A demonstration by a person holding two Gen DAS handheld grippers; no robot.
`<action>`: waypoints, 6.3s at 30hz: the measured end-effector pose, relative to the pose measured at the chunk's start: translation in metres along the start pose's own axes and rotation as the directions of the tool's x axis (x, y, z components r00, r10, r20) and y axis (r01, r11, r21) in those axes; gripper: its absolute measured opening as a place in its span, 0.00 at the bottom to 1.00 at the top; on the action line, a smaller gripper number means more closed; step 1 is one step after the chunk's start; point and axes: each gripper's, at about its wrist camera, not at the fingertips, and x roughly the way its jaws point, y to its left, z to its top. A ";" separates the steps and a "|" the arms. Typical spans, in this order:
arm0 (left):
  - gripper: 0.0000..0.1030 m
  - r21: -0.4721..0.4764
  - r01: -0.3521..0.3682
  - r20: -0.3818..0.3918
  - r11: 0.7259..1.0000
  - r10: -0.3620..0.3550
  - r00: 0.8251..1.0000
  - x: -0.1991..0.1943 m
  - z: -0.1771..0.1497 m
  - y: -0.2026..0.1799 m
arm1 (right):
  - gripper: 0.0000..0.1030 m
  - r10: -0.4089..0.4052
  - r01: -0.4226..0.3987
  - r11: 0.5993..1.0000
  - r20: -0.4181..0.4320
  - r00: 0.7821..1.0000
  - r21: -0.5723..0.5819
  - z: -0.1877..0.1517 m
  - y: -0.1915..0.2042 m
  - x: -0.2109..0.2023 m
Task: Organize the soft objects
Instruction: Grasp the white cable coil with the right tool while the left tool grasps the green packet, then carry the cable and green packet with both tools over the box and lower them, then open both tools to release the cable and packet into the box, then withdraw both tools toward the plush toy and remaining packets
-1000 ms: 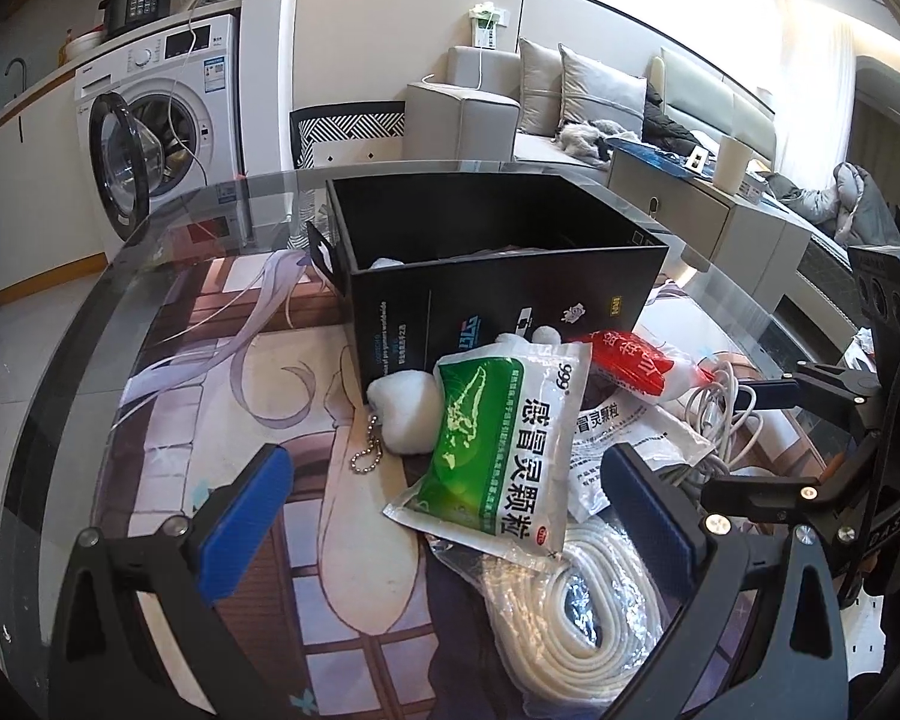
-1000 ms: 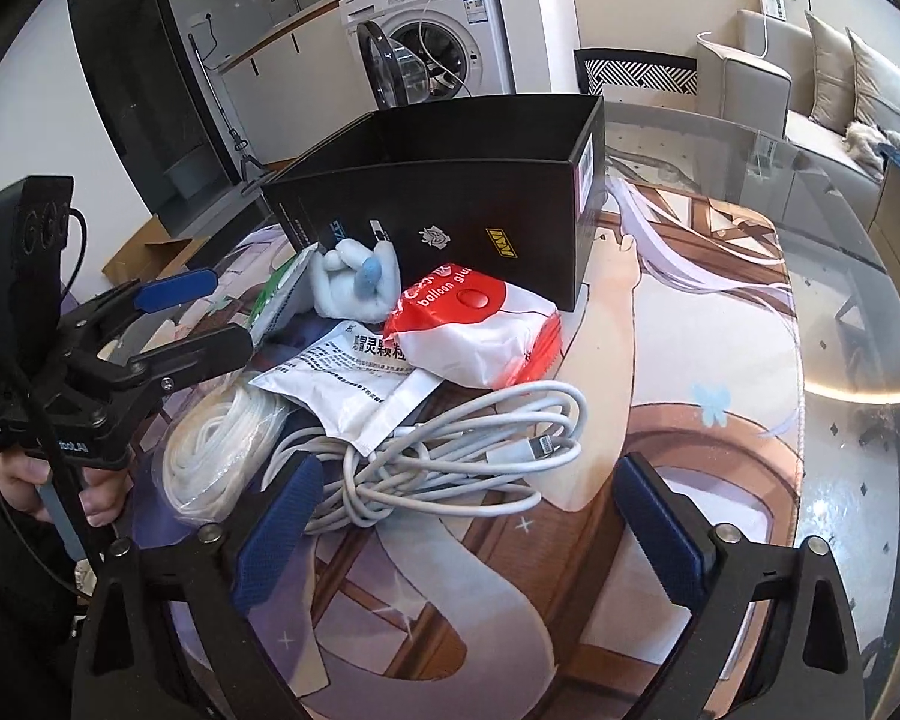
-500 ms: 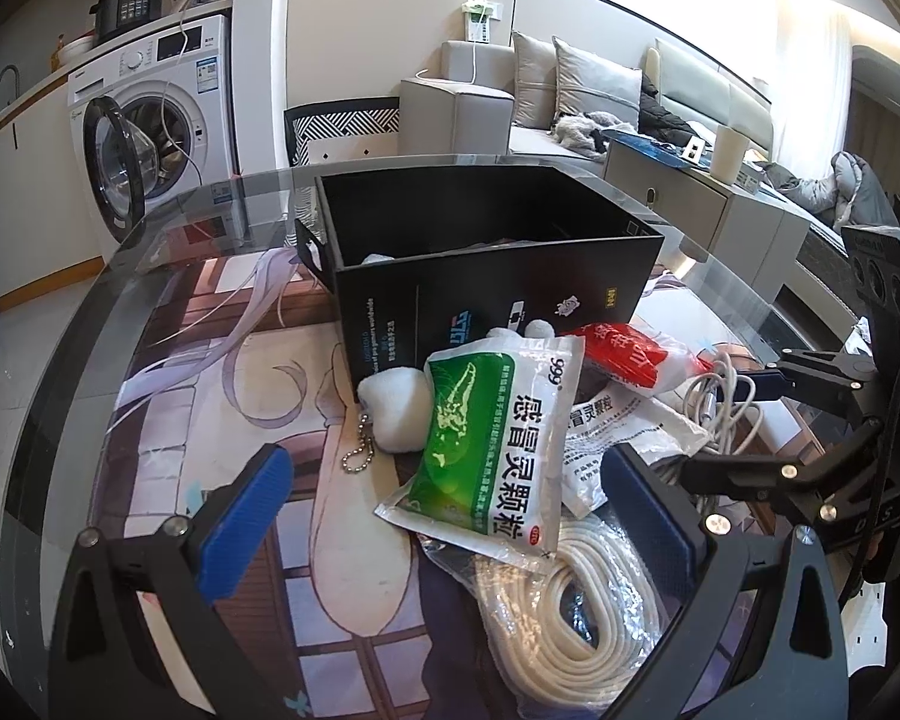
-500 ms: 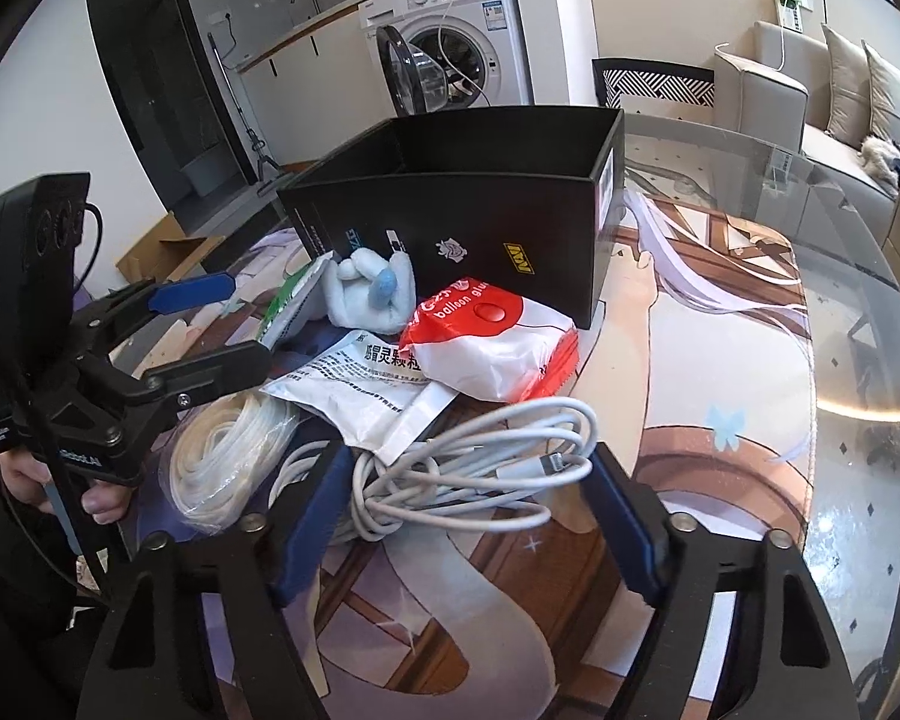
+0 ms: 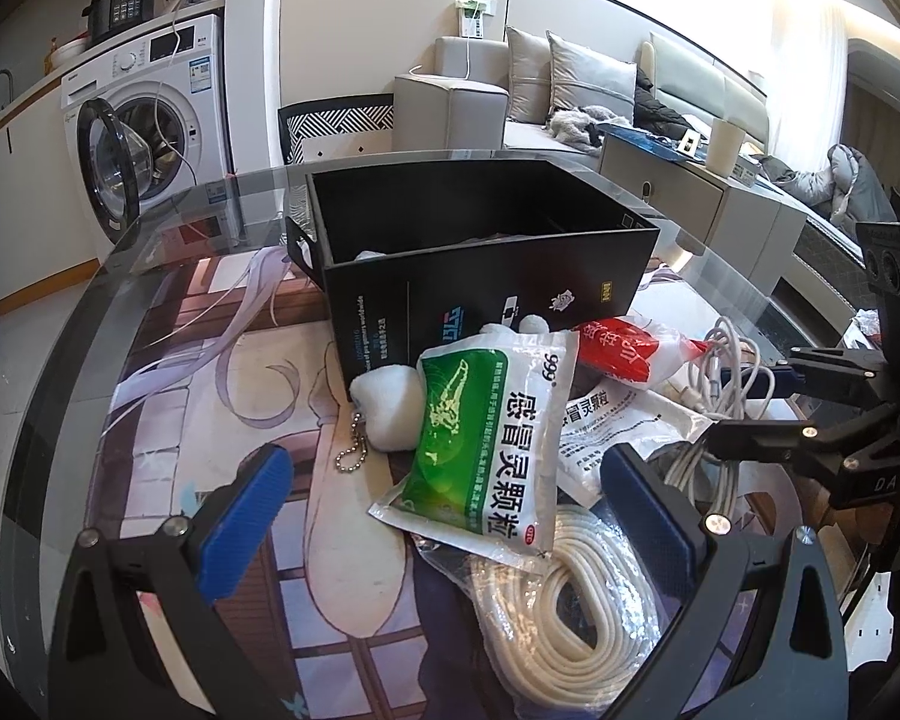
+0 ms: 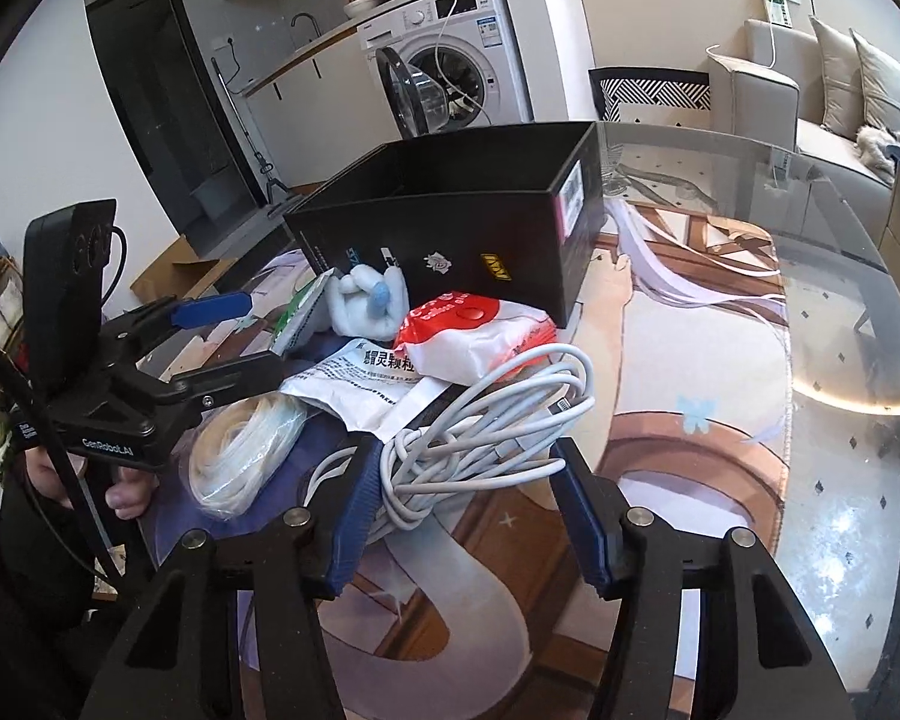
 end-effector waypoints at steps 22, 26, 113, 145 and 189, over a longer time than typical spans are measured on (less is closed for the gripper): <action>0.81 -0.081 0.127 -0.058 0.989 -0.132 0.990 0.014 0.009 0.011 | 0.55 -0.049 0.048 0.999 0.090 0.995 0.015 -0.001 -0.016 -0.043; 0.63 -0.077 0.139 -0.077 0.987 -0.145 0.986 0.019 0.010 0.009 | 0.55 -0.043 0.042 0.999 0.095 0.995 0.016 0.000 -0.015 -0.043; 0.37 -0.002 -0.023 0.106 1.000 0.023 0.994 0.038 0.103 0.011 | 0.55 -0.223 0.247 0.943 0.127 0.967 -0.222 0.162 0.022 0.063; 0.99 -0.022 -0.045 0.112 0.999 0.047 0.993 0.017 0.094 0.014 | 0.99 -0.167 0.189 0.968 0.141 0.976 -0.164 0.143 0.008 0.030; 1.00 -0.031 -0.060 -0.025 0.998 0.059 0.998 -0.019 -0.017 -0.019 | 1.00 -0.125 0.130 0.989 0.063 0.990 -0.067 0.063 0.018 0.008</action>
